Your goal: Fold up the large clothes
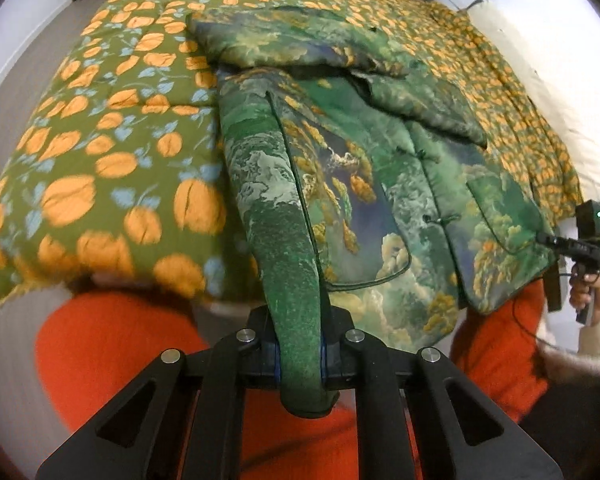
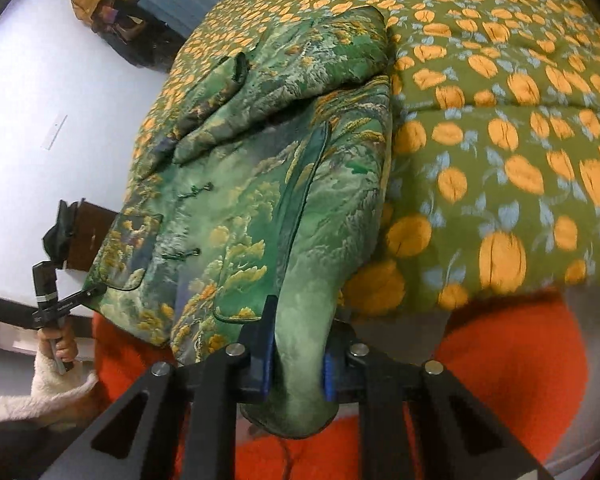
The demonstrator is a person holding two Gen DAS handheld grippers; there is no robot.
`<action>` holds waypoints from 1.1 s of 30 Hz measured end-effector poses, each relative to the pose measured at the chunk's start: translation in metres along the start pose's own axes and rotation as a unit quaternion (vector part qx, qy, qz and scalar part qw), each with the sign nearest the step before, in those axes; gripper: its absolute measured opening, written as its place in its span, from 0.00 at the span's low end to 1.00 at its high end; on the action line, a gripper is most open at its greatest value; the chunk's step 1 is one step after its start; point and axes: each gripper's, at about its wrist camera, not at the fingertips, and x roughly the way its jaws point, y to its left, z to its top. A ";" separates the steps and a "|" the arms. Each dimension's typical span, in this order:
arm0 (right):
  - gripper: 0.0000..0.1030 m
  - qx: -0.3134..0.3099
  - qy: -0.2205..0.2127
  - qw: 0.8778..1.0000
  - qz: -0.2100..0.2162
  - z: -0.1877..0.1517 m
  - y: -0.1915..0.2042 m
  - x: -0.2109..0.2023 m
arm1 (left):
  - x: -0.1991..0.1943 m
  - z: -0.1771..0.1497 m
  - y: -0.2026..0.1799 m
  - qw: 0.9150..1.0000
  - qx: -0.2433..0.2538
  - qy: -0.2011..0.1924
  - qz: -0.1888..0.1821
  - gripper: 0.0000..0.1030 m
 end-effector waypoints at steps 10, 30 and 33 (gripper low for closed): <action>0.14 0.062 -0.034 0.990 0.125 -0.012 0.009 -0.040 | -0.067 0.007 -0.001 0.997 -0.025 -0.062 -0.048 0.10; 0.16 0.180 -0.157 0.967 0.086 0.261 -0.064 0.107 | 0.075 0.273 0.028 0.991 -0.072 -0.109 -0.004 0.43; 0.26 0.223 -0.151 0.956 0.111 0.265 -0.079 0.122 | 0.071 0.265 0.037 0.988 -0.086 -0.129 -0.027 0.73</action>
